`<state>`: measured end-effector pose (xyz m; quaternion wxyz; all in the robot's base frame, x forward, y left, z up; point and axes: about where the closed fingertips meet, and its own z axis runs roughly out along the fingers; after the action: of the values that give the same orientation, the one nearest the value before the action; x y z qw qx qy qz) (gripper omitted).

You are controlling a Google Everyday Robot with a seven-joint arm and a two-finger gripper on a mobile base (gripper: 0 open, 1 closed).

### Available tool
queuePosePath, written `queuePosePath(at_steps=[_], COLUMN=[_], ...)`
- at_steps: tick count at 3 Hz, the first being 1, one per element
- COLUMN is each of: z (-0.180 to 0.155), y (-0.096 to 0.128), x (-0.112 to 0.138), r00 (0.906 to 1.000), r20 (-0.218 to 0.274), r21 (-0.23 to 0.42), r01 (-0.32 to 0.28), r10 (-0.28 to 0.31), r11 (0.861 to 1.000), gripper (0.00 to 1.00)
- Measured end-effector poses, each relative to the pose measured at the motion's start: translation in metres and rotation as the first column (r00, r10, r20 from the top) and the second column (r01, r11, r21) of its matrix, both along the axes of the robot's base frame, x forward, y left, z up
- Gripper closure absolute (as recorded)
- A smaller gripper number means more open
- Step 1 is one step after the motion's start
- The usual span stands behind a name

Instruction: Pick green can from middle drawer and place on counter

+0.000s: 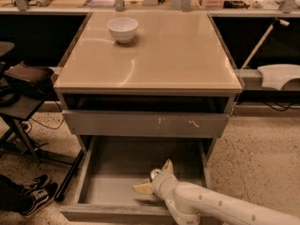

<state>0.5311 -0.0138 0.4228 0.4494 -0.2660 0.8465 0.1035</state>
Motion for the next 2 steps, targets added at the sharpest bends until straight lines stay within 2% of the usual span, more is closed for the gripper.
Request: queuePosePath(at_steps=[1, 2], z=[0.0, 0.0], y=[0.0, 0.0], x=[0.0, 0.0], r00=[1.0, 1.0], r20=[0.0, 0.0], r21=[0.0, 0.0], r01=[0.0, 0.0], r10=[0.0, 0.0], r11=[1.0, 1.0], gripper=[0.19, 0.42])
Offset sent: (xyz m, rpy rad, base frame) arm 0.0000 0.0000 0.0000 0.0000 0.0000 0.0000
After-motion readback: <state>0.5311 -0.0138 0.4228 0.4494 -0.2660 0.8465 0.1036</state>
